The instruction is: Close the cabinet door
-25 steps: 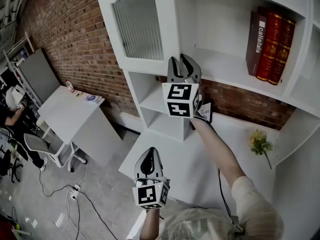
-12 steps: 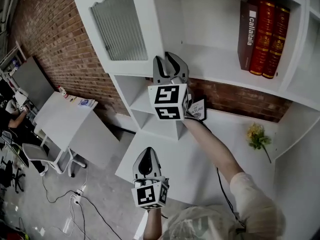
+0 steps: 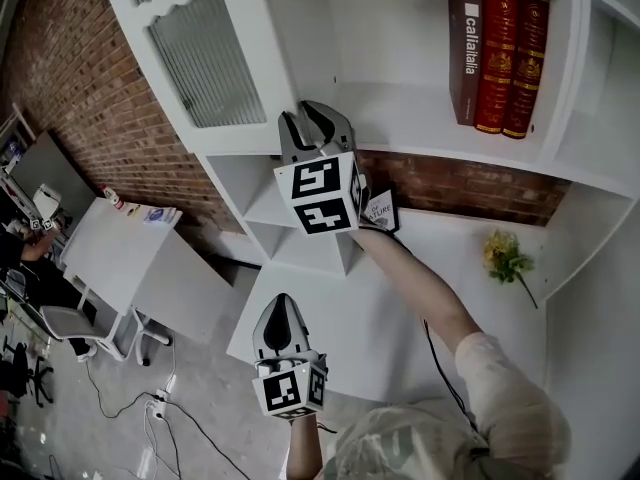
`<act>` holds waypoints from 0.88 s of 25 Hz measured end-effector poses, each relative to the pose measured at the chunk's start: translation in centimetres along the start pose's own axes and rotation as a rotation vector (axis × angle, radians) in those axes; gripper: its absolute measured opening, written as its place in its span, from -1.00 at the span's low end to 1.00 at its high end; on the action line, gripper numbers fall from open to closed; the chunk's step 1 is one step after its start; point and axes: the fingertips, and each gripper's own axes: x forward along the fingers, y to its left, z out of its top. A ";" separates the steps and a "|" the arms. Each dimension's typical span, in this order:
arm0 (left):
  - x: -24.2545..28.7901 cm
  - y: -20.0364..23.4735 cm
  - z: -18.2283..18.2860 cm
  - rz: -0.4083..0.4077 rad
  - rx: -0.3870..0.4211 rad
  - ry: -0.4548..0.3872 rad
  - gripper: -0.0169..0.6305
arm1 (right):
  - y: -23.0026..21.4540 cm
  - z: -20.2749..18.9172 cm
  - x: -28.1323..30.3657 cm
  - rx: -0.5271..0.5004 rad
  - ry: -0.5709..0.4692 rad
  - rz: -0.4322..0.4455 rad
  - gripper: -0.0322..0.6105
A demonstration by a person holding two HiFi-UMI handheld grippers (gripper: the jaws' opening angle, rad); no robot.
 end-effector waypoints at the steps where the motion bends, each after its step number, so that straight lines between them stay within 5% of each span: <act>1: 0.0 0.0 0.1 0.000 0.001 -0.003 -0.91 | 0.0 0.2 -0.2 -0.017 0.005 0.007 -0.54; 8: 0.8 -1.2 2.5 -0.054 0.009 -0.061 -0.91 | -3.4 3.0 -7.7 -0.163 -0.100 -0.017 -0.54; 14: 2.7 -5.8 6.3 -0.219 -0.004 -0.132 -0.91 | -8.9 6.3 -18.4 -0.187 -0.181 -0.107 -0.60; 22: 2.4 -17.6 9.2 -0.571 -0.027 -0.183 -0.91 | -16.2 5.9 -33.7 -0.220 -0.090 -0.447 -0.77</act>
